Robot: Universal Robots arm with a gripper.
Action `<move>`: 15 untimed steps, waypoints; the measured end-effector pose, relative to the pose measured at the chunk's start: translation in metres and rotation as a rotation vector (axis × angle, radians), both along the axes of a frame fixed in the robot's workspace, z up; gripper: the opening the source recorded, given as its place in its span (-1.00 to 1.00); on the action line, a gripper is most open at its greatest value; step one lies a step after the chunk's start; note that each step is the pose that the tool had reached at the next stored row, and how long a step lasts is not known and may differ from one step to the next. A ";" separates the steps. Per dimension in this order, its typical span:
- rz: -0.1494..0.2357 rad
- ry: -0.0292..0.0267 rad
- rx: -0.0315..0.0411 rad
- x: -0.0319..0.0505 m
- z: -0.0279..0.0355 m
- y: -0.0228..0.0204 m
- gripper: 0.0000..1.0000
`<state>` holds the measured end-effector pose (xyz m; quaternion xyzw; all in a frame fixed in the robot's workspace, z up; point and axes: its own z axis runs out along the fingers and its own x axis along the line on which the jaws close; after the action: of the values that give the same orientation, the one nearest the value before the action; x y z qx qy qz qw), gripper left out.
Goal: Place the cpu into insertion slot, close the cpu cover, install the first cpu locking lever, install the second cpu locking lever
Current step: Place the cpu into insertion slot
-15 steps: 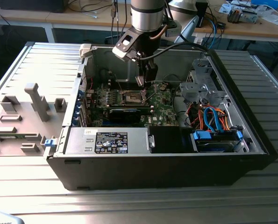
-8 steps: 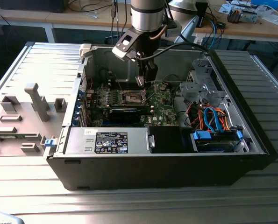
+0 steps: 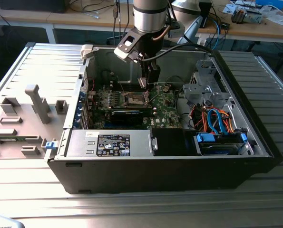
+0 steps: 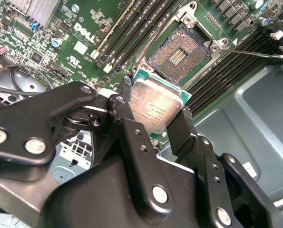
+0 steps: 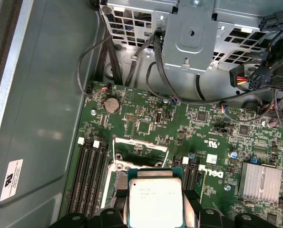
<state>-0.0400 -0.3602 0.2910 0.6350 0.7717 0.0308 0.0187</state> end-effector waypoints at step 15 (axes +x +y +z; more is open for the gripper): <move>-0.014 0.0000 0.0000 0.0000 -0.0005 0.0000 0.09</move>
<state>-0.0400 -0.3602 0.2905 0.6402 0.7673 0.0307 0.0189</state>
